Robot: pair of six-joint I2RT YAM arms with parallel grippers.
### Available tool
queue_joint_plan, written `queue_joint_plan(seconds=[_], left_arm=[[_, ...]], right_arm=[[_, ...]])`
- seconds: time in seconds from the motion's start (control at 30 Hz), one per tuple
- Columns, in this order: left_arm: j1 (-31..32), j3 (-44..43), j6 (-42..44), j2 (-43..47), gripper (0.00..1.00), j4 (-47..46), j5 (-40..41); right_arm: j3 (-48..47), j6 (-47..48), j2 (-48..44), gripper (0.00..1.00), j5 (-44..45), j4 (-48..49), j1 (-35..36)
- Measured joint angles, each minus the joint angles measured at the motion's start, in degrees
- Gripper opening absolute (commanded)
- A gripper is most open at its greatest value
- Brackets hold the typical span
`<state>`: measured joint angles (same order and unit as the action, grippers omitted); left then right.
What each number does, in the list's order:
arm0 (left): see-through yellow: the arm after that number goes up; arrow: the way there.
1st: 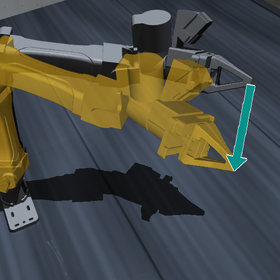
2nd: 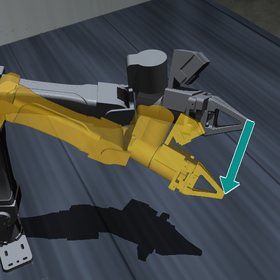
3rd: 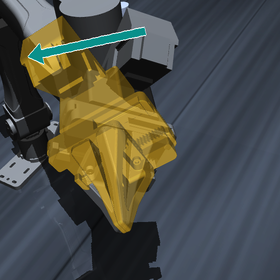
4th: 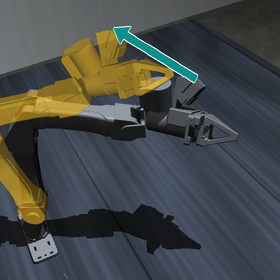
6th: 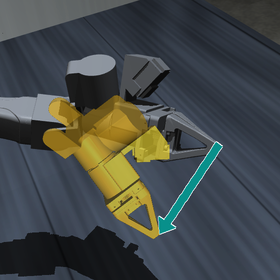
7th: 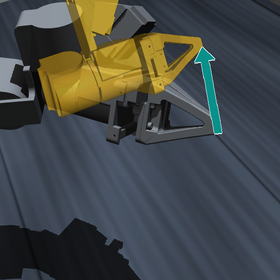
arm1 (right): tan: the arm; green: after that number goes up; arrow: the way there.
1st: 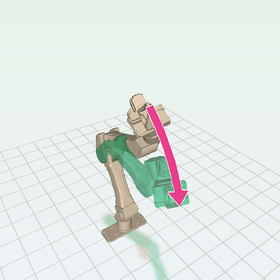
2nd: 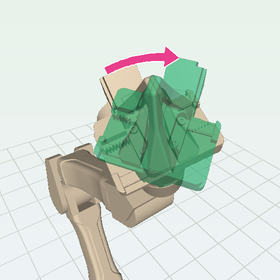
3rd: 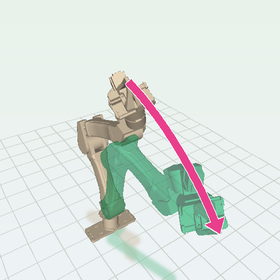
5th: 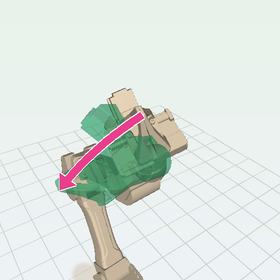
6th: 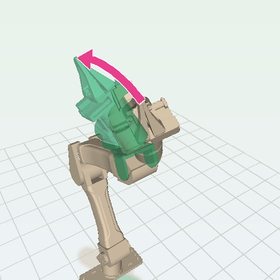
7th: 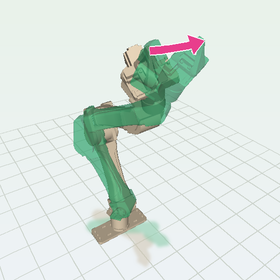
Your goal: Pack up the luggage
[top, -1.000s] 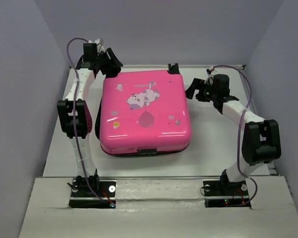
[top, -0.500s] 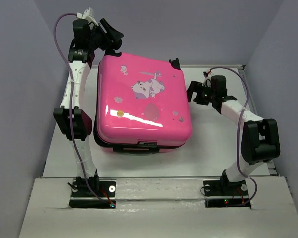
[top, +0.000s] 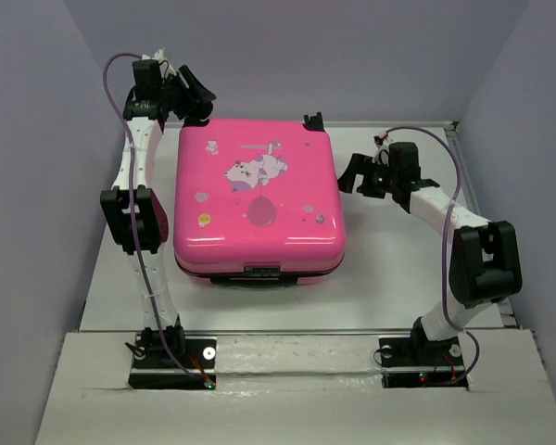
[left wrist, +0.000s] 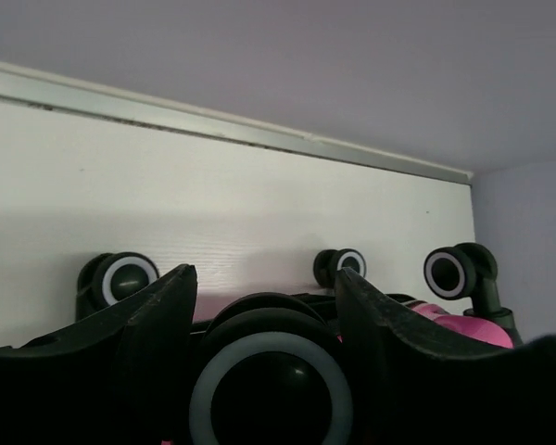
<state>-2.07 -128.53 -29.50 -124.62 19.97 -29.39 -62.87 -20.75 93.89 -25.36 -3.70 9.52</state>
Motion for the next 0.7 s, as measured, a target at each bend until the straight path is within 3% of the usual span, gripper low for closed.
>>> queue_joint_plan(seconds=[0.13, 0.2, 0.23, 0.3, 0.37, 0.43, 0.53, 0.57, 0.67, 0.7], left_arm=[[-1.6, 1.7, 2.2, -2.0, 0.06, 1.1, 0.6], [-2.0, 2.5, 3.1, -2.3, 0.16, 1.7, 1.3], [-2.2, 2.5, 3.3, -2.7, 0.43, 2.2, 1.3], [-2.4, 2.3, 3.8, -3.3, 0.85, 2.9, 1.4], [-2.6, 1.2, 4.3, -4.3, 0.97, 3.9, 1.9], [-2.8, 0.5, 3.9, -4.7, 0.99, 4.1, 4.6], [-3.7, 0.2, 3.8, -3.8, 0.99, 3.6, 8.0], [-4.0, 0.6, 3.6, -2.8, 0.99, 3.1, 9.2], [-4.5, 5.9, 3.1, 3.9, 0.99, 0.9, 14.0], [-4.4, 7.7, 3.1, 6.7, 0.99, 0.5, 15.2]], right_arm=[[0.0, 0.0, -0.5, 1.0, -0.2, -0.8, 0.4], [0.0, 0.0, -1.5, 1.0, -0.2, -1.5, 0.5], [0.0, 0.0, -2.5, 0.99, -0.2, -1.8, 0.6], [0.0, 0.0, -4.9, 0.98, -0.3, -2.3, 0.6], [0.1, 0.0, -7.3, 0.96, -0.3, -2.2, 0.7], [0.6, 0.0, -9.9, 0.87, -0.5, -2.1, 0.7], [2.7, 0.1, -13.8, 0.52, -0.8, -1.9, 0.8], [3.5, 0.1, -15.0, 0.33, -1.1, -2.0, 0.8], [5.7, 0.3, -17.9, 0.1, -2.0, -1.9, 1.2], [7.0, 0.5, -19.5, 0.07, -2.6, -1.7, 1.8]])
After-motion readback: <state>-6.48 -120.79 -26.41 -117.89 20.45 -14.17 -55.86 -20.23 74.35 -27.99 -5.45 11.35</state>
